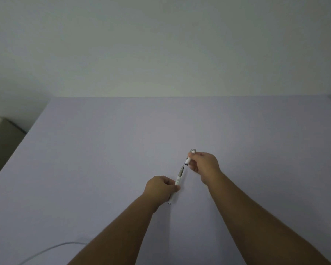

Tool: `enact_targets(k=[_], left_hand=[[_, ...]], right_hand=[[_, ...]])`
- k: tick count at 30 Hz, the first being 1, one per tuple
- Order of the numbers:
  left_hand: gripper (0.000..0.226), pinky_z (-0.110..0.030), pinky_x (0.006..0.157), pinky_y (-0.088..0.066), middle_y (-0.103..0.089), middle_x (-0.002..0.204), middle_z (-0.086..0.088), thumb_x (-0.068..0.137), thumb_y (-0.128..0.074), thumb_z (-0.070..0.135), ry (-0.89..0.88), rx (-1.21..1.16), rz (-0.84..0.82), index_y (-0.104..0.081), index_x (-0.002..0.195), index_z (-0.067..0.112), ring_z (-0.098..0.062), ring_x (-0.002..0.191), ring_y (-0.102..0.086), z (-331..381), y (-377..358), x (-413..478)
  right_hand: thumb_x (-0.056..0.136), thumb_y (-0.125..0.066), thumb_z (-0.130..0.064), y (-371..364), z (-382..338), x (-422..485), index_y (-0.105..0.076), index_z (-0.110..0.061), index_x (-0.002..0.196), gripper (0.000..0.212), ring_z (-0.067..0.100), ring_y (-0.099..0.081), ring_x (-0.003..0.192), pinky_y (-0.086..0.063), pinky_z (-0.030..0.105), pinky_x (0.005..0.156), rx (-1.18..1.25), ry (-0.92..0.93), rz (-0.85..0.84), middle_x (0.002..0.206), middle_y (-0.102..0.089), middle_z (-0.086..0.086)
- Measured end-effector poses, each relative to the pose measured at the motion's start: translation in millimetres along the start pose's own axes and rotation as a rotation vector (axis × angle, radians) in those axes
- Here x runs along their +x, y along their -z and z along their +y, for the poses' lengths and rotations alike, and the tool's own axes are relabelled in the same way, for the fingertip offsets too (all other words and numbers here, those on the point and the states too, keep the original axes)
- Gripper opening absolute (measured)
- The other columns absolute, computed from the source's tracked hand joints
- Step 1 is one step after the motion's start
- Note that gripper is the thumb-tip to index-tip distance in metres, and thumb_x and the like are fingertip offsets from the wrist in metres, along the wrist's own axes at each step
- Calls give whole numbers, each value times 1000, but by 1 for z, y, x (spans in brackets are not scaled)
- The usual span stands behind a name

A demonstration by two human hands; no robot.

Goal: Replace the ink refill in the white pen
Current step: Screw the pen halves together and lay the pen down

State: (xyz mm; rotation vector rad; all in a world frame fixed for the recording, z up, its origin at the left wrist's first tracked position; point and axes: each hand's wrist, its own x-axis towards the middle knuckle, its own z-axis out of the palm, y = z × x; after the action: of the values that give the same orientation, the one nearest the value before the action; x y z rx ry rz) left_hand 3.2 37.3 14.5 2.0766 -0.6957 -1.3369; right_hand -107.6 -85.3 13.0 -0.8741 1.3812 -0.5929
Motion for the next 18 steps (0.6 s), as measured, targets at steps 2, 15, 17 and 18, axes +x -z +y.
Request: enact_targets(k=[2, 15, 17, 18], left_hand=[[6, -34, 75, -58, -66, 71, -1, 76, -75, 23, -4, -2, -1, -72, 75, 18, -16, 62, -60, 1, -1, -1], [10, -24, 52, -49, -61, 69, -1, 78, -72, 24, -47, 16, 60, -71, 75, 16, -14, 58, -54, 3, -3, -4], [8, -23, 51, -48, -61, 69, -1, 79, -71, 24, -53, 10, 56, -70, 74, 18, -14, 59, -54, 2, -2, -3], [8, -25, 53, -51, -62, 71, -1, 79, -71, 24, -51, 5, 50, -71, 75, 17, -15, 60, -54, 2, -3, -3]], right_hand=[[82, -68, -12, 0, -4, -2, -66, -8, 60, 23, 17, -56, 55, -52, 27, 62, 8, -10, -41, 64, -64, 10], [81, -70, -10, 2, 5, -18, -71, -2, 78, 9, 15, -58, 60, -51, 22, 57, -102, -59, -235, 76, -67, 11], [81, -70, -10, 3, 4, -20, -71, -1, 81, 9, 14, -59, 60, -52, 20, 55, -111, -62, -253, 75, -67, 10], [81, -70, -10, 3, 4, -21, -71, -1, 82, 9, 14, -59, 61, -52, 20, 54, -119, -60, -254, 75, -67, 10]])
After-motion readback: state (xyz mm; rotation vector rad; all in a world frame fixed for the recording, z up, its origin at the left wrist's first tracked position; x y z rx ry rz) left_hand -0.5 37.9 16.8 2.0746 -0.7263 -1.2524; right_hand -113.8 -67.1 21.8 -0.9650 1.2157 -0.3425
